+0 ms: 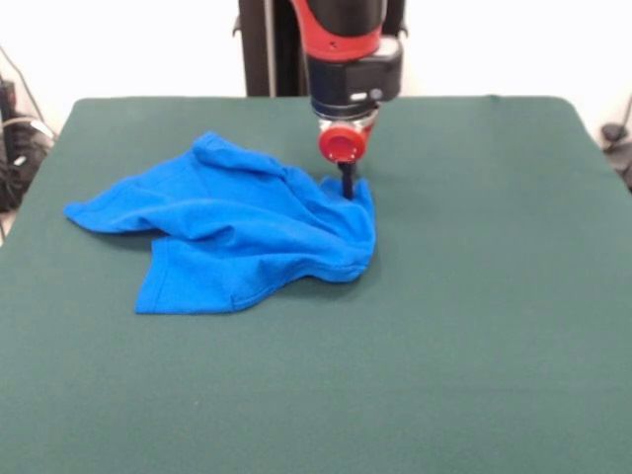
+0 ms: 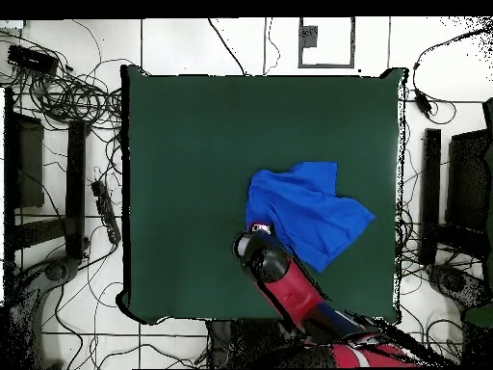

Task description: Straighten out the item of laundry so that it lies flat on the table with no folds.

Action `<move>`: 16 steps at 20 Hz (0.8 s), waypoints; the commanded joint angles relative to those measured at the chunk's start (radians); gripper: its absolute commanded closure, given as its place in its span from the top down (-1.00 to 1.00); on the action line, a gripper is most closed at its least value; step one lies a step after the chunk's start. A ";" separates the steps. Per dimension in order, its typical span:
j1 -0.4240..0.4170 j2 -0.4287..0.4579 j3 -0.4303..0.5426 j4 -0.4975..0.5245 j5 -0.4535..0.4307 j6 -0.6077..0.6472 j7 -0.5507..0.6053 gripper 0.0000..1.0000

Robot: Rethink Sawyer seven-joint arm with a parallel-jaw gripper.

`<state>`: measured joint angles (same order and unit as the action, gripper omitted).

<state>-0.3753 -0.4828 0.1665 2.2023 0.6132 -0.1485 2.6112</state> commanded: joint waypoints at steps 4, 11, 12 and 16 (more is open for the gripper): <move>0.136 0.111 0.218 -0.008 0.257 0.020 0.542 -1.00; 0.226 0.037 0.128 0.025 0.340 0.160 0.511 -1.00; 0.246 0.025 0.110 0.029 0.352 0.180 0.510 -1.00; 0.274 0.015 0.094 0.041 0.369 0.191 0.508 -1.00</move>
<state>-0.2026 -0.5124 0.1787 2.2111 0.8788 -0.1426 2.8587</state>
